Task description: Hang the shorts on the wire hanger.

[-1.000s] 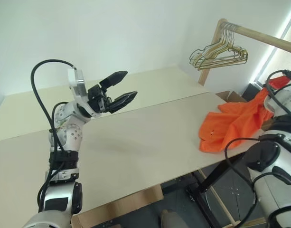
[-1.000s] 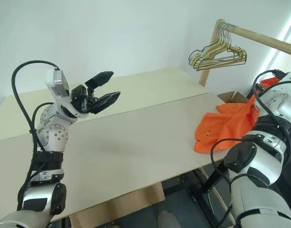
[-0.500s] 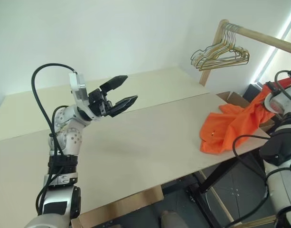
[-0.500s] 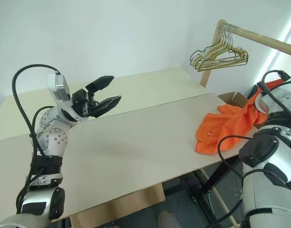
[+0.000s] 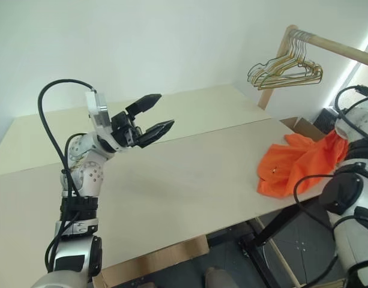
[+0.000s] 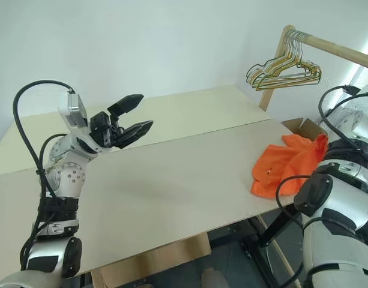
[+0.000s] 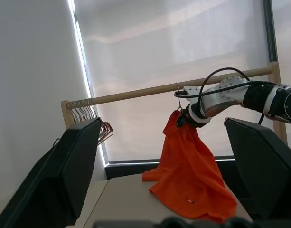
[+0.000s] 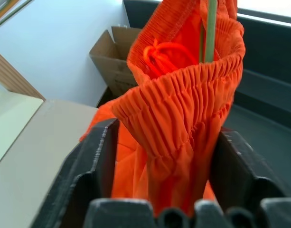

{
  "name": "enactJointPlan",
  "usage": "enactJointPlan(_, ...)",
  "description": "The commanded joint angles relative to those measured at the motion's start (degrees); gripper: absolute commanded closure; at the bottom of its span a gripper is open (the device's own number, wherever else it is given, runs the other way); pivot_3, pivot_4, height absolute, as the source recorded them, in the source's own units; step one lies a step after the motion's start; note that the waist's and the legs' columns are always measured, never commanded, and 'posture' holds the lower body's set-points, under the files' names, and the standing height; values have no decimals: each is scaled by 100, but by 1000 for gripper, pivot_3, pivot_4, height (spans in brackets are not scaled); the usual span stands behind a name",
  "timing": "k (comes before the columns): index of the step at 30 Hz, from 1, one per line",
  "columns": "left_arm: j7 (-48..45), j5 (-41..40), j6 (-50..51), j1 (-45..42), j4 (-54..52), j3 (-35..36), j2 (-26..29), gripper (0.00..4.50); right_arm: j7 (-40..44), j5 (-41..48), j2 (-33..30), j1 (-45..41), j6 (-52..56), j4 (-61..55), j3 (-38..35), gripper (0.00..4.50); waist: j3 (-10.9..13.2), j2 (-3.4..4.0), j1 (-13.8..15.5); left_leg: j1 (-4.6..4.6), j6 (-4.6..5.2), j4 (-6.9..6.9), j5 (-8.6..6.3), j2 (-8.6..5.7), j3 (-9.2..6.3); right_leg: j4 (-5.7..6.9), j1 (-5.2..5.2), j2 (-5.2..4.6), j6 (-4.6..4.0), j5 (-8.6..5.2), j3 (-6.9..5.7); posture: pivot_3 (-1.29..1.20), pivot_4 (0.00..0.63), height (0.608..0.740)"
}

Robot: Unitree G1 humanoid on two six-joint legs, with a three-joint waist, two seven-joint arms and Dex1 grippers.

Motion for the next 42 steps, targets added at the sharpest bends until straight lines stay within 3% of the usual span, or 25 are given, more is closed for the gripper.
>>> enactJointPlan(1,6,-12,-51,-27,-188,14,55,0,-245,-189,45,34,-35,-723,222,223,0,1,22,0,0,0,0,0,-1,0,0,0,0,0,0,-92,0,740)
enactJointPlan(2,10,-8,-55,-25,-189,13,54,0,-264,-256,72,90,-42,-864,309,18,0,1,34,-1,0,0,0,-1,0,-1,0,0,0,0,-1,-92,0,740)
enactJointPlan(13,22,2,-93,-32,-183,29,58,0,-963,-1195,300,500,-267,-1944,925,18,3,5,60,-1,0,0,0,2,-1,0,-1,-3,1,0,-1,-86,0,740)
enactJointPlan(21,25,8,-141,-65,-140,35,54,0,-1002,-2107,256,632,-946,-1910,1779,18,4,6,63,1,0,0,0,-5,0,1,-2,-2,1,0,0,-83,0,740)
enactJointPlan(26,22,-54,-110,-59,-190,91,93,0,-272,-2495,217,782,-1786,-2013,2514,18,4,6,42,1,0,0,0,-5,0,0,-2,-1,1,0,0,-67,0,740)
enactJointPlan(33,91,-130,-26,192,-406,318,363,0,1825,-2223,578,898,-2882,-2385,3337,18,8,8,24,3,0,-1,0,-1,-5,2,-2,3,1,1,-2,-41,0,740)
enactJointPlan(42,359,-48,524,1122,-994,623,1293,0,3605,-2113,1029,1468,-2845,-3140,3994,18,12,5,265,0,-1,-2,0,9,-15,9,-11,-7,1,1,-13,34,0,740)
